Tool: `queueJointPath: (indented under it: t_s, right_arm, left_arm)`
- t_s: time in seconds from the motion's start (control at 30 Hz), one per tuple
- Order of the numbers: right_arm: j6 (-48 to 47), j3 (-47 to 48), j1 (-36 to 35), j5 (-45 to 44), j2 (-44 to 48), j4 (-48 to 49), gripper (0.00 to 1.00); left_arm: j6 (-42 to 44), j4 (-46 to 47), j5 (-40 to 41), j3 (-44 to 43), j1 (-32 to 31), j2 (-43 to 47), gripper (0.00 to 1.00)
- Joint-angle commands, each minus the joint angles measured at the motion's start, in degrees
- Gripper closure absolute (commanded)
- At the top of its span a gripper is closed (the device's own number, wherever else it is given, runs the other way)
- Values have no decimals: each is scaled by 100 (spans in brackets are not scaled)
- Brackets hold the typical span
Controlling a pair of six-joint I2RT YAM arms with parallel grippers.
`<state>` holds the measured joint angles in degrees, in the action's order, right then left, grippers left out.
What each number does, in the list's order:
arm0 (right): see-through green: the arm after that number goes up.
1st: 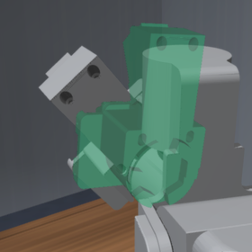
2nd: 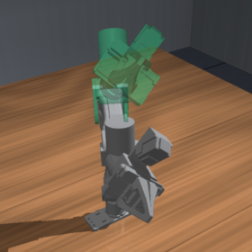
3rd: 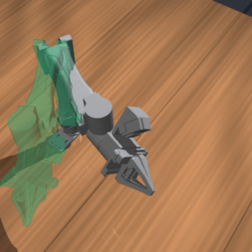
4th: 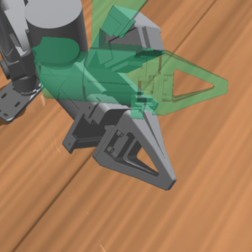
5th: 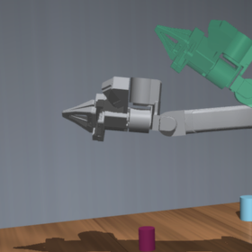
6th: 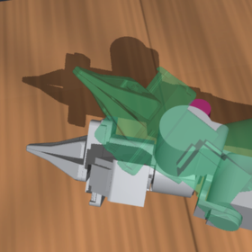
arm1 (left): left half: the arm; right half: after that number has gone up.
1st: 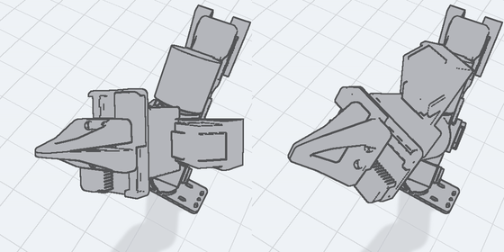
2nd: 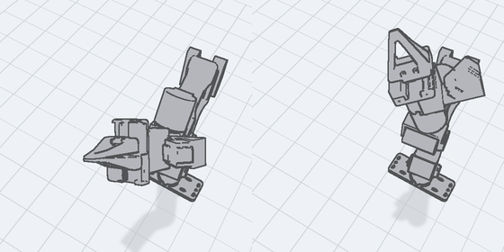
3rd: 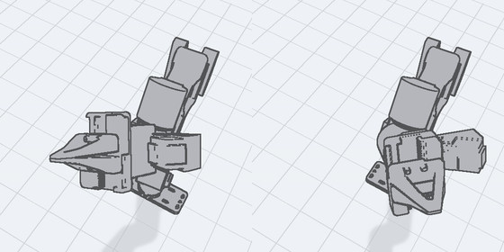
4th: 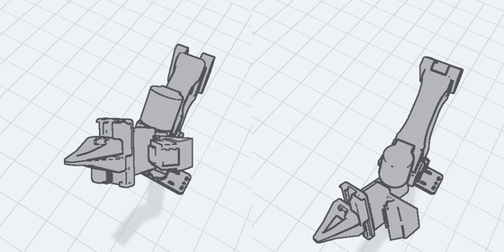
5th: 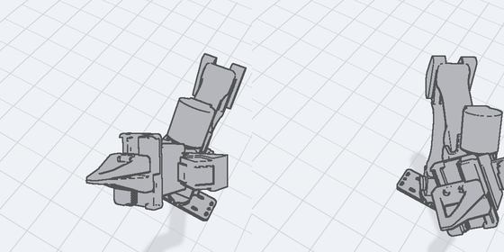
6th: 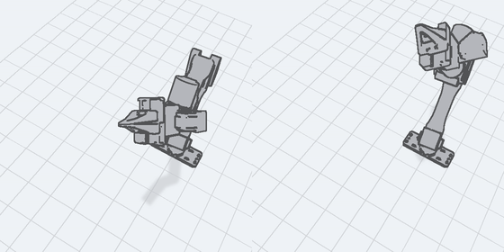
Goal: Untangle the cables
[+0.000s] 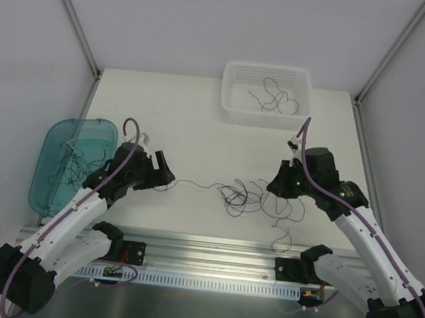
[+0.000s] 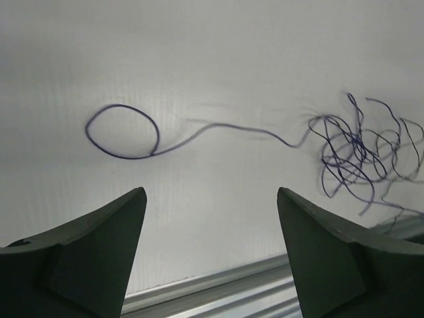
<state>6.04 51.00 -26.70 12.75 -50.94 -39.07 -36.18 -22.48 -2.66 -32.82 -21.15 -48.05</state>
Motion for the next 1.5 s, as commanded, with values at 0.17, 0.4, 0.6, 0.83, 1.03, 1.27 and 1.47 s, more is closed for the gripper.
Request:
queueJointPath:
  t_s: [0.17, 0.4, 0.6, 0.83, 1.03, 1.27, 1.47]
  right_arm:
    - [353, -265, -327, 96, 31, 128, 99]
    - [801, -811, -643, -228, 233, 443, 99]
    - [1267, -1294, -1275, -755, 321, 945, 95]
    - [1496, -1497, -1724, -1170, 233, 1208, 90]
    - [1566, -1620, -1918, -1196, 84, 1402, 82]
    - [1260, -1392, -2102, -1240, 207, 1358, 38]
    - [1083, -1075, -2208, -1547, 102, 1226, 25]
  left_arm:
    - [675, 209, -166, -998, -1723, -720, 16]
    - [-984, 428, 686, -1499, -2331, -2031, 19]
    - [-2155, 543, 1583, -1841, -2807, -2981, 19]
    - [-3550, 569, 2269, -1605, -2842, -3456, 17]
    - [-4133, 719, 2594, -1622, -2842, -3807, 20]
    - [-4309, 727, 2656, -1675, -2842, -4177, 44]
    - [-4037, 719, 2814, -1789, -2842, -4309, 87]
